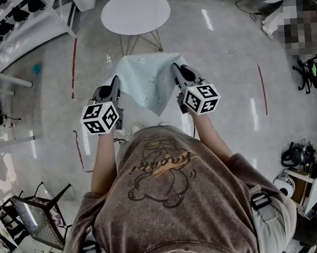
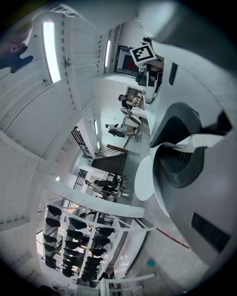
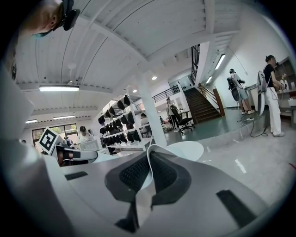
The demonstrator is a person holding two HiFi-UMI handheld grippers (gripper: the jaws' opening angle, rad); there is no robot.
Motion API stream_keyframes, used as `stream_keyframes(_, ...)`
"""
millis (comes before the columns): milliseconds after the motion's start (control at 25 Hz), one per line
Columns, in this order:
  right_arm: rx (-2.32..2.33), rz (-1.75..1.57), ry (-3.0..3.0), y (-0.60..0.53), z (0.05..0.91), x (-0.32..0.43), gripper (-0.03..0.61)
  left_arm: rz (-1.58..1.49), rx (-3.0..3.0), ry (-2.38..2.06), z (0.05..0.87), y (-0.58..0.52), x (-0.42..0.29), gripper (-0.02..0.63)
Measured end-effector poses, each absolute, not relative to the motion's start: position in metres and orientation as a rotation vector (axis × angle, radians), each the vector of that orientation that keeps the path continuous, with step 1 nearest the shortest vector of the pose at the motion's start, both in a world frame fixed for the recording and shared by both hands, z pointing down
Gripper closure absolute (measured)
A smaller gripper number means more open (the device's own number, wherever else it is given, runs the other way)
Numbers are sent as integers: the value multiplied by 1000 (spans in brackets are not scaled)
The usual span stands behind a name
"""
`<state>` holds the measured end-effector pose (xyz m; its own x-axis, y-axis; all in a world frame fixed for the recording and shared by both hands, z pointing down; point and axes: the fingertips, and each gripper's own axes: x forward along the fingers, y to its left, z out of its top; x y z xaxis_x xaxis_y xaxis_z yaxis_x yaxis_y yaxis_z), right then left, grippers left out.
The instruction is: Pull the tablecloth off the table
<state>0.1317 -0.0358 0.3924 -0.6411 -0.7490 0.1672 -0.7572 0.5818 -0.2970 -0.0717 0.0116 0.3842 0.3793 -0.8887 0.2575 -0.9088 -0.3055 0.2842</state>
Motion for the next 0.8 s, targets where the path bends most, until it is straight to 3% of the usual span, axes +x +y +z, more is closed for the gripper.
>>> stream_keyframes(800,1299,467,-2759,-37,386,114,563,84,2264,-1594,379,11,-79,594)
